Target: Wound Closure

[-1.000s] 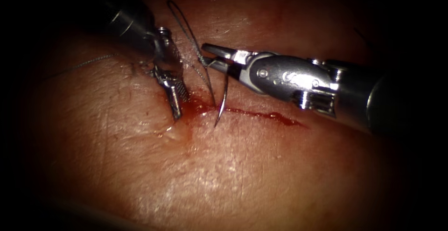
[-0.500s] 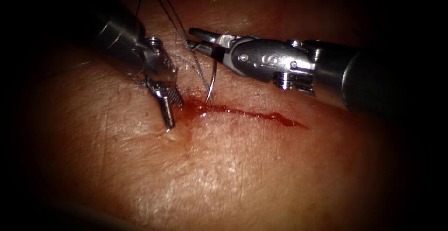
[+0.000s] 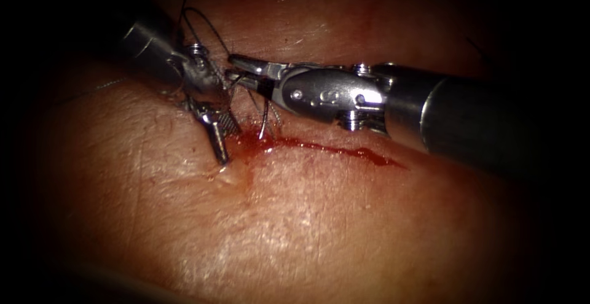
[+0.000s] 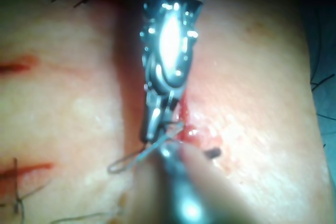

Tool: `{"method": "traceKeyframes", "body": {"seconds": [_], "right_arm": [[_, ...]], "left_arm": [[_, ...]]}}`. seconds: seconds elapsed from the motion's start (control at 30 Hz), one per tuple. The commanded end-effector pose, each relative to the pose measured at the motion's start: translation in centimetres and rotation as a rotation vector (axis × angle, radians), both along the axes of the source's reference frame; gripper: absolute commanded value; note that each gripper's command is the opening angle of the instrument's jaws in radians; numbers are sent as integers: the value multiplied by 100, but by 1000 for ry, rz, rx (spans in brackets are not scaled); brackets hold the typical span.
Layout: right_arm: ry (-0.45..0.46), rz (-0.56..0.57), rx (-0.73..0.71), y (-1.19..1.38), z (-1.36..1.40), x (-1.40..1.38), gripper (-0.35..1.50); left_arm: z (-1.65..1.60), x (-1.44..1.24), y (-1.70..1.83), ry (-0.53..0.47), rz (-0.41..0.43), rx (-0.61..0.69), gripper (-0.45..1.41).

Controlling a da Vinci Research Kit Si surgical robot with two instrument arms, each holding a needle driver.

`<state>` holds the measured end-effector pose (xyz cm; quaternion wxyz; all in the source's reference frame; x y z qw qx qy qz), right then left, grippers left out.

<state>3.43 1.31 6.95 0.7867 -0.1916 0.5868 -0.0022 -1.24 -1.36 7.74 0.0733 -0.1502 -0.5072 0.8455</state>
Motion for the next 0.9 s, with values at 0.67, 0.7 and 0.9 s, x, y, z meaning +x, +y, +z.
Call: {"method": "traceKeyframes", "body": {"seconds": [0.67,0.7,0.9], "right_arm": [[32,-80,90,1,-6,0,-35],[32,-87,94,4,-6,0,-35],[26,-116,48,12,-4,-3,-35]], "left_arm": [[-91,0,-10,-53,-115,-144,83],[-94,-1,-14,-51,-116,-144,83],[-113,4,-49,-78,-147,-158,83]]}}
